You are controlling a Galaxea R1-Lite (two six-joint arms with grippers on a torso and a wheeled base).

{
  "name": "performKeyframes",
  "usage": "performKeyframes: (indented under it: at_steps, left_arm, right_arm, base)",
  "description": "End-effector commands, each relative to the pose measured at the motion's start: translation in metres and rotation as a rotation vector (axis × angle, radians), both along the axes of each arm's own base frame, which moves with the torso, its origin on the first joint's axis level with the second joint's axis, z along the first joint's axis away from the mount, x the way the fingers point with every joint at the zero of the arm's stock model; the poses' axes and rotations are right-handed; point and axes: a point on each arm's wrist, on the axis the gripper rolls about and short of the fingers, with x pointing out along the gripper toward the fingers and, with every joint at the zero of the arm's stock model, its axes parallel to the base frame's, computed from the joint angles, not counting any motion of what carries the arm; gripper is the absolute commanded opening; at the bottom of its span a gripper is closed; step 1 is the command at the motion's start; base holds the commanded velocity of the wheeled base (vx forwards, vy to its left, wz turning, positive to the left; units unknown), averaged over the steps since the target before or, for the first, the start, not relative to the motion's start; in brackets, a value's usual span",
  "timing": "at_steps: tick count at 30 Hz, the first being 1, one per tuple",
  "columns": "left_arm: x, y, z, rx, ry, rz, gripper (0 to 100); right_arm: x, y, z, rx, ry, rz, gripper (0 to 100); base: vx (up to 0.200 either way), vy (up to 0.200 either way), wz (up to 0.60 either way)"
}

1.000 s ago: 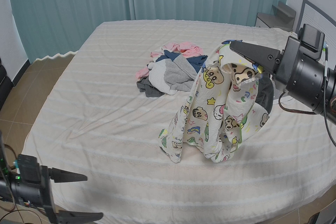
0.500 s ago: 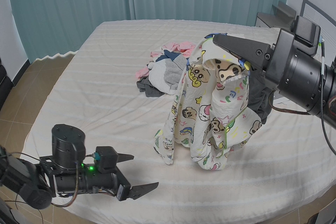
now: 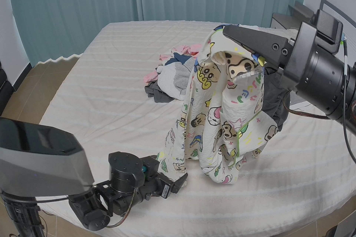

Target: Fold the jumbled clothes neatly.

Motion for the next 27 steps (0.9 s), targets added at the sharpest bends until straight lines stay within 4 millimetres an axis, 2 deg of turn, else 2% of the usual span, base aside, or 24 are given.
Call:
performKeyframes:
  at_steps: [1, 5, 13, 20, 27]
  left_arm:
    - [0.011, -0.018, -0.034, 0.022, 0.007, 0.038, 100]
    - [0.016, -0.025, -0.032, -0.01, -0.042, 0.068, 100]
    - [0.009, -0.038, -0.035, -0.067, -0.05, 0.046, 100]
    - [0.023, -0.047, -0.05, -0.082, -0.112, 0.187, 100]
    - [0.026, -0.047, -0.05, -0.076, -0.125, 0.232, 100]
  right_arm:
    - [0.0, 0.0, -0.001, -0.001, 0.002, 0.003, 0]
    - [-0.001, 0.0, -0.004, -0.006, 0.009, 0.003, 0]
    - [0.0, 0.001, -0.004, -0.007, 0.012, 0.004, 0]
    - [0.0, 0.001, -0.004, -0.006, 0.013, 0.002, 0]
    - [0.0, 0.0, -0.004, -0.005, 0.012, 0.001, 0]
  base:
    - [0.0, 0.0, 0.0]
    - [0.0, 0.0, 0.0]
    - [0.0, 0.0, 0.0]
    - [0.0, 0.0, 0.0]
    - [0.0, 0.0, 0.0]
